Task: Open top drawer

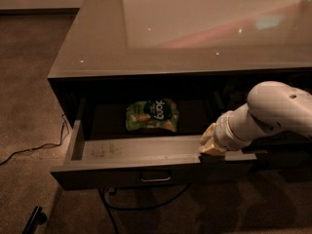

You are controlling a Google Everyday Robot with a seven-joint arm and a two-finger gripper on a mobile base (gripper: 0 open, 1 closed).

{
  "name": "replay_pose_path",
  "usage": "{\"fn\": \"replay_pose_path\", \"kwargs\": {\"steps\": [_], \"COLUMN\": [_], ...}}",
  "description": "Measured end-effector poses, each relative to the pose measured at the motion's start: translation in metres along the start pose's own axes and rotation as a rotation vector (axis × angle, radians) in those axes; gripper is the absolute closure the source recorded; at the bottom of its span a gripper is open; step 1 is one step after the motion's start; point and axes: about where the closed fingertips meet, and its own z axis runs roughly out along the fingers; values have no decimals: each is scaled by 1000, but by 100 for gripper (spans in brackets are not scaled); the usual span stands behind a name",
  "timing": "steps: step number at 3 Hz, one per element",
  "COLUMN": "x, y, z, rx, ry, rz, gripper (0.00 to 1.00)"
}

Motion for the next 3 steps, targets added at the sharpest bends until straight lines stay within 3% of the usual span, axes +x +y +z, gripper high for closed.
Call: {"fn": "replay_pose_path", "kwargs": {"steps": [1, 2, 3], "x": [0, 5, 8], "y": [-4, -15, -24], "z": [-1, 15, 29], "rx": [8, 2, -11], "ry": [2, 2, -5], "rz": [4, 14, 16], "gripper": [88, 100, 100]}}
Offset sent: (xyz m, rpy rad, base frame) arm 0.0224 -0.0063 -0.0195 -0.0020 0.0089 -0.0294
